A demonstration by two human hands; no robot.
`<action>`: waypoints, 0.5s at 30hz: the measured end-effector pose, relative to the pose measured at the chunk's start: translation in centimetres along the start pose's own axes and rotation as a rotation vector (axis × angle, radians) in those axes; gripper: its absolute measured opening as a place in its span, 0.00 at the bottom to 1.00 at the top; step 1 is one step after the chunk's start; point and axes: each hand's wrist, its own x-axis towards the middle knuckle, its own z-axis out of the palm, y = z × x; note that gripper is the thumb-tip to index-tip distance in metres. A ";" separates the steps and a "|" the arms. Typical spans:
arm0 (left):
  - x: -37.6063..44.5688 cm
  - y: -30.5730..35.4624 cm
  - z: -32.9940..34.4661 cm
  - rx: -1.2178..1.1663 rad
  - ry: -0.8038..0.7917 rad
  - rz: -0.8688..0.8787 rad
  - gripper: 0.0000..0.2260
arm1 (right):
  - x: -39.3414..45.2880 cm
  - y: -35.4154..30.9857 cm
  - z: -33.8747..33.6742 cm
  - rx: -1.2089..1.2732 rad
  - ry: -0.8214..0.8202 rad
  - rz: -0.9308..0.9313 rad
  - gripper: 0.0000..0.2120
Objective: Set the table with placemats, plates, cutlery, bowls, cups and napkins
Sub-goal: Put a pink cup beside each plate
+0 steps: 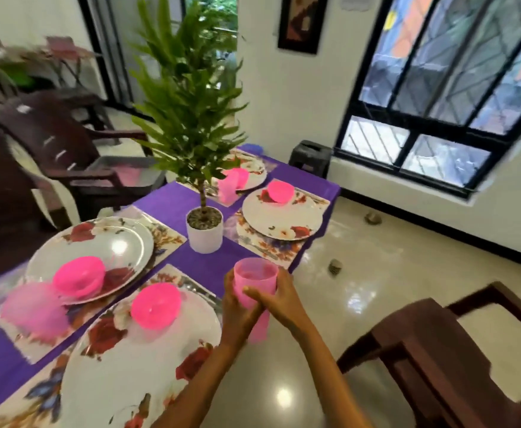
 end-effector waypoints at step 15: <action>7.8 -1.1 -6.7 0.120 0.322 0.054 0.35 | 11.5 -7.1 5.6 0.198 -0.001 -0.218 0.35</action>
